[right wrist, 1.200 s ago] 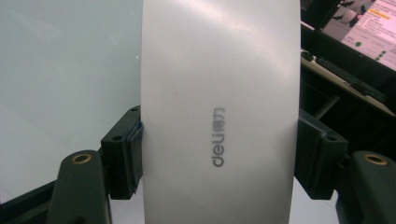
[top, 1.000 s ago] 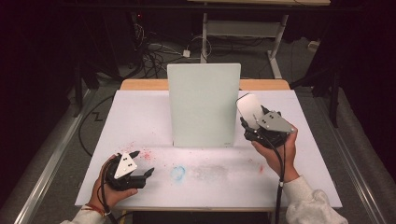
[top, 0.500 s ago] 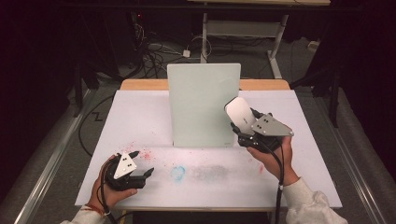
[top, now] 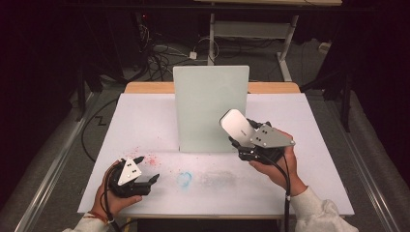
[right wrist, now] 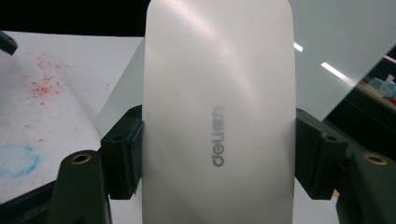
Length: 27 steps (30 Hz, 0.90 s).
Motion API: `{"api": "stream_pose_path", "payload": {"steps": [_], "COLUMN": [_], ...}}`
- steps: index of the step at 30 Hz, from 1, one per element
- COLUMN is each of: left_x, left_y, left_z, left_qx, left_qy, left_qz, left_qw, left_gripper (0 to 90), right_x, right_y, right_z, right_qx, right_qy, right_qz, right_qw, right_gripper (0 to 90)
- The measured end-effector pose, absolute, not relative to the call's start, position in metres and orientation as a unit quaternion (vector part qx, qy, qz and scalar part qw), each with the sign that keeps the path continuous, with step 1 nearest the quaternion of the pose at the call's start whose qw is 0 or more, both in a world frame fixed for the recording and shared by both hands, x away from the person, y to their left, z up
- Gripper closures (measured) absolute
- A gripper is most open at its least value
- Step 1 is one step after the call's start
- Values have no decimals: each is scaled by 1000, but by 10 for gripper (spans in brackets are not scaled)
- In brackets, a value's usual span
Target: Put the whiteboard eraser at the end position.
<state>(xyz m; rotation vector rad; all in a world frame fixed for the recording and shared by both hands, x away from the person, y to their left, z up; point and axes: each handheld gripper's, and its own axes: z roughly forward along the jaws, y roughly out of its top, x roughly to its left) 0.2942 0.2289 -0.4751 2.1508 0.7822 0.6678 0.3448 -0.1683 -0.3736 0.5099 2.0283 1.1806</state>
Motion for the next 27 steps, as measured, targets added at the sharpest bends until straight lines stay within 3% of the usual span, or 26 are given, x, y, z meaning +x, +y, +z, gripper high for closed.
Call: {"api": "stream_pose_path", "payload": {"steps": [27], "left_x": [294], "left_y": [229], "left_z": [-476], "left_qx": [840], "left_qy": [303], "left_qz": [257], "left_qw": [369], "left_gripper": [210], "right_x": [342], "right_y": [-136], "right_z": [-406], "right_qx": [135], "right_qy": [864], "right_qz": [406], "right_qw": [267], "right_gripper": [307]}}
